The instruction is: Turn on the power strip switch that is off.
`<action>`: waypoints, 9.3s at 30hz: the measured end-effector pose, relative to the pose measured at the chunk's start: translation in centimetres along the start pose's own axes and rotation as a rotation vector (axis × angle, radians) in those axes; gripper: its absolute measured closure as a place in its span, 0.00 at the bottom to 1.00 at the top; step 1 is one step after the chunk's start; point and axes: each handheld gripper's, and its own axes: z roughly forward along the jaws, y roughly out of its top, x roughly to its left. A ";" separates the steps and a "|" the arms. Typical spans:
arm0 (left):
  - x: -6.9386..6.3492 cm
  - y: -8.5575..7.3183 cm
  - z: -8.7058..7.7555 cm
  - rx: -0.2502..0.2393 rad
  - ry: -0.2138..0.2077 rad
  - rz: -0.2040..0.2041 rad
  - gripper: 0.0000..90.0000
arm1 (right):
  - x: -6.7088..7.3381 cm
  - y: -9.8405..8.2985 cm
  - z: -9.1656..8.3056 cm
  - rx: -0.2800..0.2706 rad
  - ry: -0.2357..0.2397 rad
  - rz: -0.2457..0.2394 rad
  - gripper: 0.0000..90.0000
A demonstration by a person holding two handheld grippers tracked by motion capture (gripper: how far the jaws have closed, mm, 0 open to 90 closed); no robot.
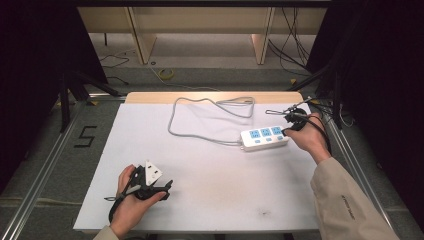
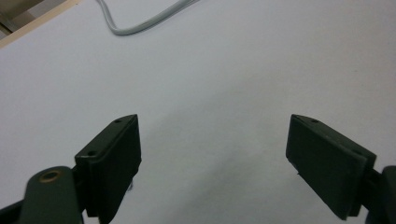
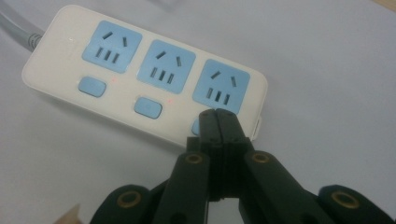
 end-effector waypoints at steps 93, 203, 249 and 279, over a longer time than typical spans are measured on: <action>-0.1 0.1 0.2 -0.001 -0.009 0.008 0.20 | 0.7 1.7 2.9 0.127 -0.023 0.018 1.00; -0.3 0.2 0.3 0.002 -0.010 0.016 0.20 | 0.7 0.9 2.8 0.065 -0.028 0.049 1.00; -0.4 0.1 0.3 0.002 -0.010 0.012 0.21 | 1.0 0.2 1.3 0.014 0.002 0.042 1.00; -0.4 0.1 0.2 0.003 -0.009 0.012 0.21 | 2.1 -1.7 -0.4 -0.038 0.032 0.002 1.00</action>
